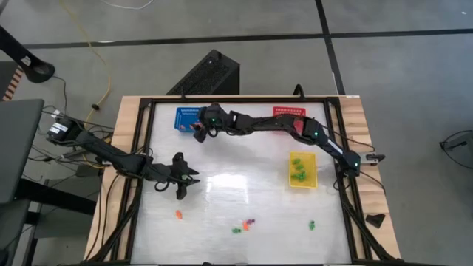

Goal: Sort Halloween decoration
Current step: Put the green skeleton toy into the red bin

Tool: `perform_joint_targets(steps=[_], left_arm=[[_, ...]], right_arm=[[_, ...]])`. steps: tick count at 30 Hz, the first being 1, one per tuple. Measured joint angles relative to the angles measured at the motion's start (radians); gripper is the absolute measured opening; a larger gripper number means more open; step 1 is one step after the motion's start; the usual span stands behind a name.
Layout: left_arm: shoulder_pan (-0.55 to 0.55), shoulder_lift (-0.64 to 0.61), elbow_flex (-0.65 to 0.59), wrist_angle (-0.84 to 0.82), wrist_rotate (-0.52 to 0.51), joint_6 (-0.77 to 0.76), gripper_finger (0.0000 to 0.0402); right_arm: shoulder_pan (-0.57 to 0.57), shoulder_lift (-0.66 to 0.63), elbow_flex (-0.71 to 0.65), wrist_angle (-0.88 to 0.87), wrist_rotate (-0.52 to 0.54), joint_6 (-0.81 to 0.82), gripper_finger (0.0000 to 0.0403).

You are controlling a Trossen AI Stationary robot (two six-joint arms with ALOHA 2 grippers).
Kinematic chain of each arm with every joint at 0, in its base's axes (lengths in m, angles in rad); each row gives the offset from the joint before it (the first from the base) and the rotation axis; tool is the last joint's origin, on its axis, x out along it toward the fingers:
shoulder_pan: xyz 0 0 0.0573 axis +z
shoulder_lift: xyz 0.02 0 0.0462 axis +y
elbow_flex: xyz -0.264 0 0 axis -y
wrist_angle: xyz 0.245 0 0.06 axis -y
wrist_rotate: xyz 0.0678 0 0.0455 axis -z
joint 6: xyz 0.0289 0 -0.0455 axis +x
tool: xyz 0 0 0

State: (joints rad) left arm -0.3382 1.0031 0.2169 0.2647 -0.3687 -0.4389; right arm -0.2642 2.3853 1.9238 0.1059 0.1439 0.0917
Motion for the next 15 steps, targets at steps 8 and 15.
perform_joint_targets(steps=[8, 15], left_arm=[[-0.001, 0.0, 0.0, 0.007, 0.097, -0.036, 0.0144], [-0.109, 0.0, 0.0, 0.129, 0.206, 0.051, 0.0144]], right_arm=[[0.071, -0.294, 0.006, -0.627, -0.173, -0.064, 0.031], [0.368, -0.569, -0.171, -0.866, -0.175, -0.09, 0.031]])
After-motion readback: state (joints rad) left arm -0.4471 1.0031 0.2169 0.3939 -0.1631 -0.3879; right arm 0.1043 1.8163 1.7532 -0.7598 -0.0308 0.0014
